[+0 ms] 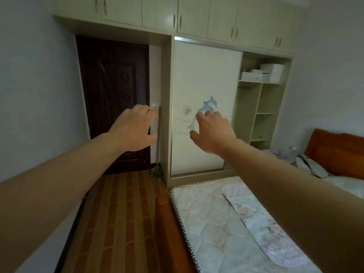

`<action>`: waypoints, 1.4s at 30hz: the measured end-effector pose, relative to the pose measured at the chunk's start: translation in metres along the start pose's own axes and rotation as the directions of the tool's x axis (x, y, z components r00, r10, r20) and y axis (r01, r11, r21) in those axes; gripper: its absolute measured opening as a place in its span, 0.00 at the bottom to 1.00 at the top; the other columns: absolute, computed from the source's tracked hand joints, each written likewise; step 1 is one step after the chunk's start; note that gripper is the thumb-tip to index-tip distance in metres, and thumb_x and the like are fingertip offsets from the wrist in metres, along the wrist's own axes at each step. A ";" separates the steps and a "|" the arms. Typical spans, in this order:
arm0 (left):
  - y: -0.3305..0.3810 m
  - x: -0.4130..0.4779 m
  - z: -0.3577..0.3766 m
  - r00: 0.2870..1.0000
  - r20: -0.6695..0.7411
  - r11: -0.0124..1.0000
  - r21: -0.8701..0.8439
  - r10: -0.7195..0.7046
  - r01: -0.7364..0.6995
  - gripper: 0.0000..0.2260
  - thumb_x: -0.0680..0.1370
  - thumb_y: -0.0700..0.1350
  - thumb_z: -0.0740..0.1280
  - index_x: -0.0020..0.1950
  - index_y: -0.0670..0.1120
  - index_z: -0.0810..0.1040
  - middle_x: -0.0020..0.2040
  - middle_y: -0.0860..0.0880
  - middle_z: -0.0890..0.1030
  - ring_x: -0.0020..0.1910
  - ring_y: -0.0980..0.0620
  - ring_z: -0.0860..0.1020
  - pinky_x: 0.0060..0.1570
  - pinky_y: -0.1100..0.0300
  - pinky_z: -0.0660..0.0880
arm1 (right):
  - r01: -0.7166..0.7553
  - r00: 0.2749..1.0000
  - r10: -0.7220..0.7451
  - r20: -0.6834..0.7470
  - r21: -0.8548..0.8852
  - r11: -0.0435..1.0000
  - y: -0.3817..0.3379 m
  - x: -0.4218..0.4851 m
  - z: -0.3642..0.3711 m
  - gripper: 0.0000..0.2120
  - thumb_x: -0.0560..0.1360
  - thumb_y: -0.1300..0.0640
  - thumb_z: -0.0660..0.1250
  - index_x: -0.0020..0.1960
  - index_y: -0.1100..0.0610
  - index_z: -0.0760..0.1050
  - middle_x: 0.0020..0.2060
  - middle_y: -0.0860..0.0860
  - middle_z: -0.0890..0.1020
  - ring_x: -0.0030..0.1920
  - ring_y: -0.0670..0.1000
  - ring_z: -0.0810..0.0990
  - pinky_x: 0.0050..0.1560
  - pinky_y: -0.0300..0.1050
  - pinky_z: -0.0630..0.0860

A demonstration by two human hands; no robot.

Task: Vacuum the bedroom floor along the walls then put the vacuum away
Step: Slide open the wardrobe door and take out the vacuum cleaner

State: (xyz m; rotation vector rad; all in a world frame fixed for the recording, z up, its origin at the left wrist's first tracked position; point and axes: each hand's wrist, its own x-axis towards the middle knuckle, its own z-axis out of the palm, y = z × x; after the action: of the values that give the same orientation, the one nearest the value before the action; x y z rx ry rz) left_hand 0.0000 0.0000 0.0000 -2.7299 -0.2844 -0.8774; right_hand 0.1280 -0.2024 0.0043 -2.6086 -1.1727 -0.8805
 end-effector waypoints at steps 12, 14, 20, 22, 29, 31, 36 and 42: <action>-0.100 0.037 0.090 0.988 0.084 0.991 0.050 -0.130 0.127 0.26 0.78 0.57 0.68 0.73 0.49 0.72 0.71 0.47 0.73 0.70 0.46 0.72 0.66 0.48 0.72 | 0.121 0.990 -0.129 0.061 0.116 0.986 -0.055 0.124 0.112 0.22 0.81 0.43 0.62 0.69 0.55 0.70 0.61 0.56 0.76 0.61 0.58 0.74 0.58 0.55 0.74; -0.127 0.041 0.112 0.987 0.089 0.990 0.048 -0.135 0.131 0.26 0.77 0.57 0.68 0.74 0.49 0.71 0.71 0.48 0.74 0.69 0.47 0.72 0.66 0.49 0.72 | 0.129 0.987 -0.140 0.082 0.122 0.984 -0.075 0.146 0.136 0.21 0.81 0.45 0.62 0.69 0.55 0.70 0.61 0.56 0.76 0.61 0.57 0.74 0.59 0.54 0.74; -0.228 0.065 0.166 0.986 0.105 0.991 0.048 -0.129 0.124 0.27 0.78 0.58 0.67 0.75 0.49 0.70 0.71 0.48 0.73 0.70 0.47 0.72 0.66 0.49 0.72 | 0.107 0.987 -0.120 0.109 0.121 0.987 -0.142 0.222 0.194 0.18 0.81 0.48 0.61 0.66 0.56 0.71 0.57 0.55 0.76 0.59 0.57 0.74 0.56 0.53 0.73; -0.260 0.079 0.179 0.986 0.122 0.993 0.058 -0.112 0.106 0.27 0.78 0.58 0.67 0.75 0.49 0.70 0.71 0.48 0.74 0.70 0.47 0.72 0.65 0.49 0.71 | 0.092 0.987 -0.105 0.125 0.111 0.990 -0.160 0.246 0.206 0.18 0.81 0.47 0.61 0.66 0.56 0.71 0.58 0.55 0.76 0.59 0.56 0.74 0.56 0.53 0.73; -0.330 0.127 0.239 0.990 0.128 0.998 0.004 -0.064 0.064 0.27 0.78 0.56 0.68 0.74 0.48 0.71 0.70 0.48 0.74 0.70 0.47 0.72 0.67 0.48 0.72 | 0.009 0.988 -0.019 0.156 0.070 0.997 -0.181 0.310 0.257 0.18 0.81 0.48 0.63 0.66 0.56 0.71 0.58 0.55 0.77 0.58 0.57 0.75 0.57 0.53 0.73; -0.341 0.140 0.263 0.990 0.136 0.999 -0.015 -0.047 0.050 0.26 0.77 0.56 0.68 0.74 0.48 0.72 0.70 0.47 0.74 0.68 0.47 0.73 0.66 0.47 0.73 | -0.015 0.985 0.007 0.173 0.046 0.999 -0.179 0.325 0.277 0.16 0.80 0.48 0.63 0.65 0.56 0.71 0.58 0.55 0.77 0.58 0.57 0.75 0.57 0.54 0.74; -0.363 0.182 0.323 0.990 0.141 0.999 -0.034 0.000 0.004 0.26 0.77 0.55 0.68 0.73 0.48 0.72 0.69 0.47 0.75 0.68 0.47 0.73 0.64 0.49 0.73 | -0.049 0.985 0.043 0.170 0.028 0.998 -0.168 0.372 0.325 0.17 0.81 0.47 0.63 0.65 0.55 0.71 0.58 0.55 0.77 0.58 0.57 0.75 0.58 0.55 0.75; -0.394 0.250 0.389 0.989 0.146 1.000 -0.007 0.028 -0.028 0.27 0.77 0.55 0.68 0.74 0.47 0.71 0.70 0.47 0.75 0.69 0.47 0.72 0.65 0.48 0.73 | -0.086 0.985 0.083 0.151 0.009 0.996 -0.138 0.442 0.389 0.22 0.81 0.41 0.62 0.68 0.55 0.71 0.60 0.55 0.77 0.60 0.57 0.75 0.59 0.56 0.74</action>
State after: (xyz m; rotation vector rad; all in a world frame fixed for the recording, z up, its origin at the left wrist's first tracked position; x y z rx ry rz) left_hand 0.3069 0.5176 -0.0843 -2.8001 -0.2720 -0.6723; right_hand 0.4347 0.3126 -0.0761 -2.7308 -1.0882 -0.6664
